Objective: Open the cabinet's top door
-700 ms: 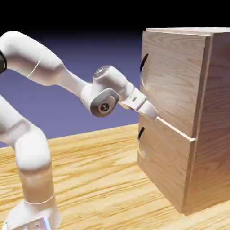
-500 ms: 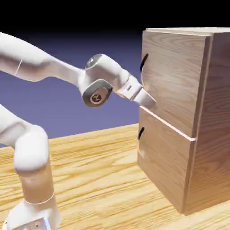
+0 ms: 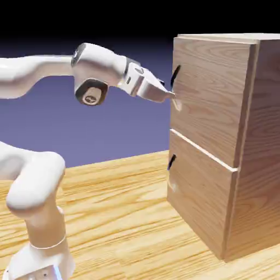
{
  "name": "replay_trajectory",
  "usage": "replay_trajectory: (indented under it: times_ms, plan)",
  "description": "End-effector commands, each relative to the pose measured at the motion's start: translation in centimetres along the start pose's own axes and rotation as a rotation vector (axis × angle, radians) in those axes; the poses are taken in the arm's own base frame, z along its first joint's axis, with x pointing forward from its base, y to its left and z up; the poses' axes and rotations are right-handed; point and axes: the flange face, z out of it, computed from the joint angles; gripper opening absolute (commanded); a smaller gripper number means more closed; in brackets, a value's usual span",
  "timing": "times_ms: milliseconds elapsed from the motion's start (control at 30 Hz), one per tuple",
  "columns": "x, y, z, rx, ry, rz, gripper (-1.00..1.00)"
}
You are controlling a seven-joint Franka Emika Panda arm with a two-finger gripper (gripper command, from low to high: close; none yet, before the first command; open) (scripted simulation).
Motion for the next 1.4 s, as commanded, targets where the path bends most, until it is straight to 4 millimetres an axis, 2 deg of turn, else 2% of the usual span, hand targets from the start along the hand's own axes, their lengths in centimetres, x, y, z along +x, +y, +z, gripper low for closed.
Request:
replay_trajectory:
  times_ms: [0,267,500,667,867,900,1067,1100,1133,1367]
  plan:
    - [-0.3,-0.3,-0.4,0.014,0.011,0.002,0.00]
    - [-3.9,-2.4,-1.8,0.120,0.087,-0.013,0.00]
    - [-7.8,-3.2,-0.5,0.200,0.140,-0.063,0.00]
    - [-10.4,-2.9,2.0,0.246,0.171,-0.114,0.00]
    - [-12.8,-1.4,6.2,0.285,0.200,-0.185,0.00]
    - [-12.8,-1.4,6.2,0.285,0.200,-0.185,0.00]
    - [-12.0,-2.9,10.9,0.285,0.200,-0.185,0.00]
    - [-12.0,-2.9,10.9,0.285,0.200,-0.185,-1.00]
    - [-12.0,-2.9,10.9,0.285,0.200,-0.185,-1.00]
    - [-9.9,1.1,4.9,0.419,0.036,-0.221,-1.00]
